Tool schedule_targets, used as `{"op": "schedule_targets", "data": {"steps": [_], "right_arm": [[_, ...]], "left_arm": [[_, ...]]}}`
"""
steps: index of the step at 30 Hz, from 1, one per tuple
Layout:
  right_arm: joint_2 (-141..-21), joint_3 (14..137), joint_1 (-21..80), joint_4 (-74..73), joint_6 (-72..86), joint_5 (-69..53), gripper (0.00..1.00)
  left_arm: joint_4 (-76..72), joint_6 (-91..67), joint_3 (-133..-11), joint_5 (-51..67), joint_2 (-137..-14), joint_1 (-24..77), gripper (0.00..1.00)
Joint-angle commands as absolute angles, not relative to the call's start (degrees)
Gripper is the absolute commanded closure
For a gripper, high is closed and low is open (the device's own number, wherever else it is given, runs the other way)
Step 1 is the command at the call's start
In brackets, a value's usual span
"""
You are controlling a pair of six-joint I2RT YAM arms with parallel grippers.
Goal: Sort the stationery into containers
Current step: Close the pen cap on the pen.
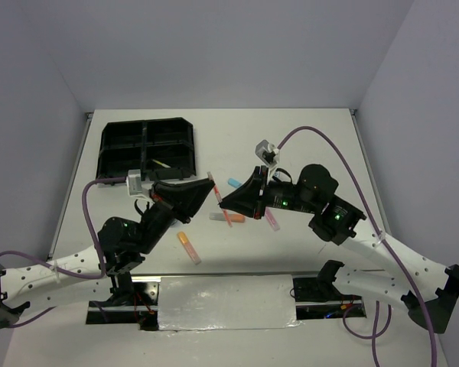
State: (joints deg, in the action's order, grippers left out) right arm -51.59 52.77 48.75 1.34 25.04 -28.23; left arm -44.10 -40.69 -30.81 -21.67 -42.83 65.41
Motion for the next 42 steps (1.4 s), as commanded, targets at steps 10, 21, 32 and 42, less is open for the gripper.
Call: {"op": "schedule_targets", "data": {"steps": [10,21,32,42], "right_arm": [[-53.7,65.1,45.5,25.9,27.1,-20.2,1.0],[-52.3,47.2,45.7,27.9,24.9,-25.9,1.0],[-54.4,42.9,46.4,29.3,26.5,-26.2,1.0],[-54.1,43.3,52.6,23.6,23.3,-26.0,1.0]], "left_arm": [[-25.3,-41.2,-24.6,-9.5,-47.3,70.5,1.0],[-3.7,-41.5,-36.9,-26.2,-35.1,70.5,0.01],[-3.0,-34.7,-41.5,-26.5,-33.5,70.5,0.03],[-3.9,-31.7,-42.7,-33.6,-35.7,70.5,0.12]]}}
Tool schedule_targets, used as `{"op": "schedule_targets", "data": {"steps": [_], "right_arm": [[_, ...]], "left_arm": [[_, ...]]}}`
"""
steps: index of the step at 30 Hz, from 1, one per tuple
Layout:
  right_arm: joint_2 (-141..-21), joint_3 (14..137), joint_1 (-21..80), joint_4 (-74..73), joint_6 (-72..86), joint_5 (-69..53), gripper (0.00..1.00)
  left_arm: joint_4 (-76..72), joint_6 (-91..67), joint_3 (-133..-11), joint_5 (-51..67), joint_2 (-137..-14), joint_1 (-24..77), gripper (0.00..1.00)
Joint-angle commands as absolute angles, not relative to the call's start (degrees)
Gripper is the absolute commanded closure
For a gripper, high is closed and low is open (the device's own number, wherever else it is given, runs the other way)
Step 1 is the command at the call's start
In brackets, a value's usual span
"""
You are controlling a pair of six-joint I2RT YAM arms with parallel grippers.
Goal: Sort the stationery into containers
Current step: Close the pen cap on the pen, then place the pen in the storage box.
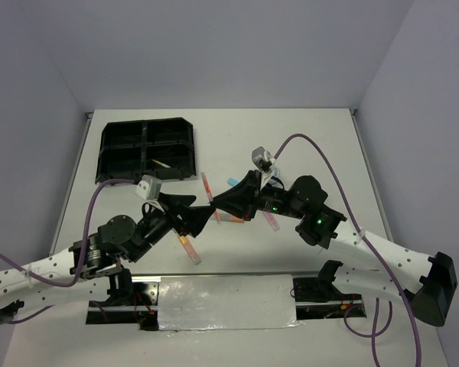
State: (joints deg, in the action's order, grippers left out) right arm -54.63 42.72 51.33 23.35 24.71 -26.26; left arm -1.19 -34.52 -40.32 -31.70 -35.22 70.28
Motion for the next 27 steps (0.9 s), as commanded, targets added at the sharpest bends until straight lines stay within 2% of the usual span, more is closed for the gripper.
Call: {"op": "schedule_targets", "data": {"steps": [1,9,13,17,20,27], "right_arm": [[-54.5,43.1,52.8,23.7,23.3,-25.8,1.0],[-55.8,41.7,53.4,24.9,24.3,-25.0,1.0],[-57.0,41.0,53.5,25.7,24.9,-25.1,1.0],[-57.4,40.1,54.0,27.2,25.4,-26.5,1.0],[-57.0,39.6,54.3,27.9,25.4,-26.6,1.0],[-56.0,40.7,54.4,27.2,24.9,-26.1,1.0]], "left_arm": [[-4.6,-31.0,-42.9,-33.2,-35.9,70.5,0.13],[-8.7,-29.4,-43.2,-30.3,-35.9,70.4,0.17],[-9.4,-29.1,-42.6,-30.1,-34.7,70.5,0.24],[-9.0,-28.9,-42.5,-30.8,-34.1,70.5,0.24],[-8.7,-29.0,-42.6,-31.0,-34.5,70.4,0.29],[-7.6,-30.5,-42.0,-31.3,-36.3,70.5,0.29]]}}
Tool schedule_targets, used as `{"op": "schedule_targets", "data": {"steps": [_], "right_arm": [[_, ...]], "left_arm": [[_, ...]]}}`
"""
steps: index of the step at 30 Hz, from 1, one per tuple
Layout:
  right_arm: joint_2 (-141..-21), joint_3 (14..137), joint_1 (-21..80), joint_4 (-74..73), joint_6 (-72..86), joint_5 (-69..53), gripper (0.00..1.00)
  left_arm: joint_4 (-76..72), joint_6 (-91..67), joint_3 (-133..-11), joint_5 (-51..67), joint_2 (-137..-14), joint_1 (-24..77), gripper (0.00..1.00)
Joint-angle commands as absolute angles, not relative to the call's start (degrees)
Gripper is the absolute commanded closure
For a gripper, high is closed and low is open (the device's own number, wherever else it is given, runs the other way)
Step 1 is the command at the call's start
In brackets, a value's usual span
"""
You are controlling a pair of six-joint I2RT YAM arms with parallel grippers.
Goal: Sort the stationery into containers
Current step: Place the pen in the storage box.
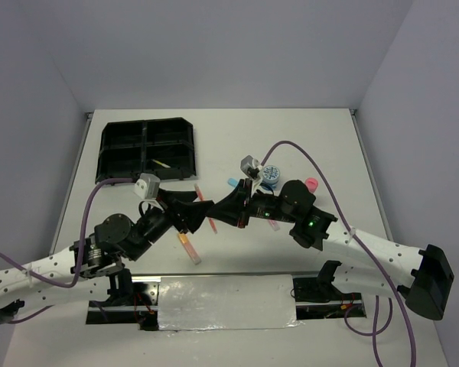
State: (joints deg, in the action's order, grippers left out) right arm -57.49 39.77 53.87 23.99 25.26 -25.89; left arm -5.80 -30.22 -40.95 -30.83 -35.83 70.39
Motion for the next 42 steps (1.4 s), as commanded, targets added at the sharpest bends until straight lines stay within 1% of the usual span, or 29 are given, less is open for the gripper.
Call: {"op": "schedule_targets", "data": {"steps": [1,2,4,5,6,7,8,9,11,12,13,14,15,16,17,19,20,22,23,24,25,27,29,36,39,42], "right_arm": [[-55.9,40.9,54.5,26.9,24.7,-26.0,1.0],[-55.9,41.0,54.4,26.9,24.7,-26.1,1.0],[-56.1,41.2,54.4,27.0,24.8,-26.2,1.0],[-56.2,41.2,54.4,27.2,24.9,-26.3,1.0],[-56.5,41.0,54.4,27.4,25.0,-26.3,1.0],[-56.7,41.0,54.5,27.5,25.0,-26.2,1.0],[-57.0,41.0,54.4,27.6,25.0,-26.0,1.0],[-57.0,40.9,54.4,27.8,24.9,-25.8,1.0],[-57.0,41.0,54.4,27.7,24.8,-25.5,1.0],[-57.0,41.1,54.4,27.4,24.4,-25.3,0.98],[-57.0,41.3,54.4,26.5,24.2,-24.7,0.64],[-56.4,41.3,54.2,25.8,24.0,-24.1,0.4],[-56.0,41.1,54.1,25.1,23.7,-23.5,0.04],[-55.3,40.8,53.8,23.5,23.6,-21.7,0.0],[-53.6,40.3,53.4,22.9,23.6,-20.8,0.0],[-51.4,38.2,52.6,20.8,22.9,-17.9,0.0],[-48.5,36.8,52.0,18.5,22.4,-16.3,0.0],[-45.5,35.7,51.7,16.2,21.6,-12.0,0.0],[-42.5,34.9,51.6,15.0,20.8,-10.6,0.0],[-41.1,34.5,51.4,12.5,20.4,-9.7,0.0],[-38.2,34.4,51.2,11.5,20.0,-8.3,0.0],[-35.9,33.8,51.2,9.1,19.2,-8.0,0.0],[-33.8,33.6,51.1,7.5,18.3,-8.1,0.0],[-31.6,31.2,51.2,6.0,18.5,-10.7,0.0],[-31.2,30.2,51.1,5.8,18.7,-11.4,0.0],[-31.0,29.6,51.1,5.6,18.5,-12.3,0.0]], "left_arm": [[-7.7,-30.6,-41.8,-31.1,-36.3,70.5,0.29],[-7.7,-30.7,-41.5,-31.0,-36.4,70.5,0.3],[-8.3,-30.8,-41.2,-30.6,-36.4,70.4,0.47],[-8.3,-30.8,-41.2,-30.6,-36.3,70.5,0.52],[-8.3,-30.8,-41.3,-30.5,-36.5,70.5,0.66],[-8.2,-30.8,-41.7,-30.5,-36.7,70.5,0.71],[-7.8,-30.8,-41.9,-30.4,-36.9,70.4,0.73],[-7.7,-30.7,-42.1,-30.1,-37.1,70.5,0.82],[-7.3,-30.7,-42.5,-30.1,-37.9,70.4,0.92],[-7.1,-30.8,-42.7,-30.3,-38.6,70.5,1.0],[-6.7,-30.9,-43.3,-31.5,-39.0,70.4,1.0],[-6.2,-31.7,-43.9,-32.8,-39.5,70.5,1.0],[-4.2,-32.3,-44.5,-34.9,-40.9,70.3,1.0],[-3.2,-33.0,-46.0,-40.1,-41.7,70.1,1.0],[-1.9,-34.7,-46.8,-43.2,-42.6,69.8,1.0],[4.2,-36.9,-50.8,-49.5,-47.1,65.2,1.0],[8.5,-40.0,-53.8,-49.1,-50.8,57.8,1.0],[12.1,-44.8,-56.0,-43.5,-54.6,46.7,1.0],[12.9,-49.3,-56.6,-34.5,-58.1,41.2,1.0],[11.5,-50.8,-56.9,-30.9,-59.7,32.3,1.0],[10.5,-53.5,-57.1,-27.4,-61.4,29.0,1.0],[8.7,-55.7,-59.1,-26.8,-66.6,24.0,1.0],[6.4,-59.1,-60.4,-26.5,-71.9,21.4,1.0],[-8.4,-66.4,-59.3,-32.2,-82.5,19.3,1.0],[-10.2,-67.2,-59.5,-35.1,-86.7,18.8,1.0],[-11.9,-66.3,-59.9,-35.2,-90.0,17.8,1.0]]}}
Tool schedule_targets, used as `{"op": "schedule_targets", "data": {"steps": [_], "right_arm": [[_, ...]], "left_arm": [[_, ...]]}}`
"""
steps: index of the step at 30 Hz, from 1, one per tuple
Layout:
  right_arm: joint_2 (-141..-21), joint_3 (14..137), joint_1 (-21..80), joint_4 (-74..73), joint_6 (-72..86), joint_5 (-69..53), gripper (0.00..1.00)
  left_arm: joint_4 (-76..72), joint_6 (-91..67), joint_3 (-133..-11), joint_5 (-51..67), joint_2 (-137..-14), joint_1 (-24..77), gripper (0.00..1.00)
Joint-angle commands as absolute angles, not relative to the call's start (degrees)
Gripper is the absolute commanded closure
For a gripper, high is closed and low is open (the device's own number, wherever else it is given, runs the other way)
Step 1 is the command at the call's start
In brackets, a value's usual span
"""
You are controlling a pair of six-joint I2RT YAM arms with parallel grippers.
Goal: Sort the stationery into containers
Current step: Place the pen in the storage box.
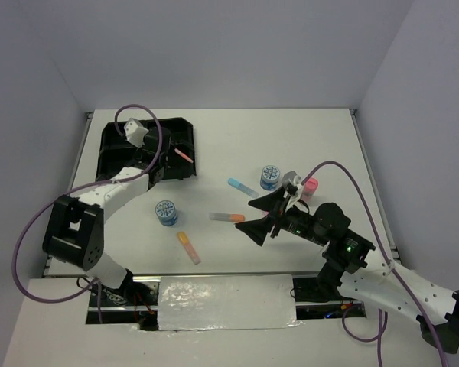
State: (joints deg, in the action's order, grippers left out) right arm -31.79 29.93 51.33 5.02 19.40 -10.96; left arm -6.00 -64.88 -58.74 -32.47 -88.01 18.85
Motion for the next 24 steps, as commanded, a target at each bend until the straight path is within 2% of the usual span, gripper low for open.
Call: {"op": "schedule_targets", "data": {"steps": [1,5,12,15,19,20,21,24], "right_arm": [[-31.0,29.4,51.1,5.6,18.3,-12.5,0.0],[-32.1,29.4,51.1,6.1,17.8,-13.7,0.0],[-34.6,29.0,51.2,8.1,17.8,-15.3,0.0],[-35.8,29.1,51.1,8.6,17.7,-15.6,0.0],[-36.9,29.1,51.1,9.4,17.8,-16.6,0.0],[-37.0,29.1,51.2,9.6,17.8,-16.7,0.0],[-36.9,28.9,51.2,9.7,17.8,-16.7,0.0],[-36.9,28.7,51.1,10.0,18.1,-16.8,0.0]], "left_arm": [[-11.9,-66.6,-59.9,-35.8,-90.7,17.7,1.0],[-15.6,-64.3,-60.0,-36.9,-93.0,16.8,1.0],[-14.8,-60.8,-63.0,-36.7,-97.7,16.1,0.93],[-15.5,-60.3,-62.0,-36.8,-97.9,16.1,0.82],[-15.7,-60.6,-60.0,-38.5,-96.6,16.1,0.58],[-15.7,-60.6,-59.9,-38.8,-96.4,16.1,0.51],[-15.7,-60.4,-59.7,-38.8,-96.1,16.1,0.35],[-14.9,-60.7,-59.4,-38.9,-94.9,16.1,0.13]]}}
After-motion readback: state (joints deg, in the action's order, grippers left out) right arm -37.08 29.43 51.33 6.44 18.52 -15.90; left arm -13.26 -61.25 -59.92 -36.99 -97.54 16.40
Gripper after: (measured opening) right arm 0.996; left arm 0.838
